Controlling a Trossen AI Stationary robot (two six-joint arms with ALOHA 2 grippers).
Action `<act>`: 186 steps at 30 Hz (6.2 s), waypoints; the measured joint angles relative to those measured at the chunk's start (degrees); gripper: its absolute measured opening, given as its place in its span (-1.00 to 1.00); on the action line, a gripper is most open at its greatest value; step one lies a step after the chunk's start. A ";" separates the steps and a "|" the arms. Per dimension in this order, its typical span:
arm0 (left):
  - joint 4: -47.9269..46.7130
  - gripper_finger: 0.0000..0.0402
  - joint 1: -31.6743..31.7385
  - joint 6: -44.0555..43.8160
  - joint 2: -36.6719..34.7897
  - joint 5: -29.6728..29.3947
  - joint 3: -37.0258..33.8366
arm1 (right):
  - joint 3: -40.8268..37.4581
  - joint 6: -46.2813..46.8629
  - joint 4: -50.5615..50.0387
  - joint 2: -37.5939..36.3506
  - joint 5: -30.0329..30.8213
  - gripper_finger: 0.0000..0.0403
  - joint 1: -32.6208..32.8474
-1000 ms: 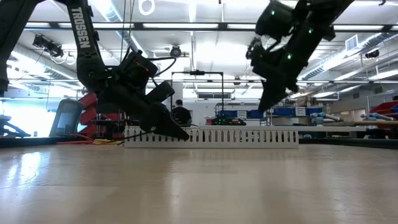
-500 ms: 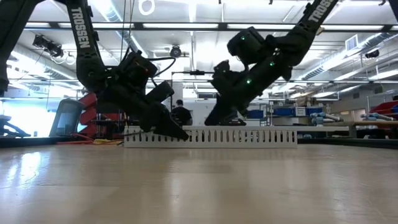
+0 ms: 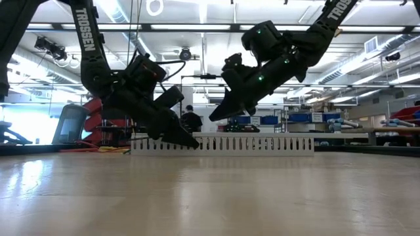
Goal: Ziptie cables
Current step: Close the white cable duct
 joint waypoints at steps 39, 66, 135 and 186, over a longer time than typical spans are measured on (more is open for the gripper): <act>-6.85 0.45 0.09 1.17 -9.97 -4.24 -8.06 | 0.02 -0.01 -1.72 -0.05 -0.92 -1.00 0.08; -3.68 0.25 0.09 -0.12 -7.52 -4.98 -7.98 | -4.68 9.39 -25.50 -12.18 13.43 -1.00 1.74; 0.94 0.20 0.33 -1.26 -13.97 -3.58 -17.51 | 0.46 -1.64 -9.59 -6.29 6.55 -1.00 1.83; -1.92 0.41 0.33 -2.77 -19.84 -1.94 -17.59 | 0.02 -1.93 5.56 -3.58 0.04 -1.00 1.61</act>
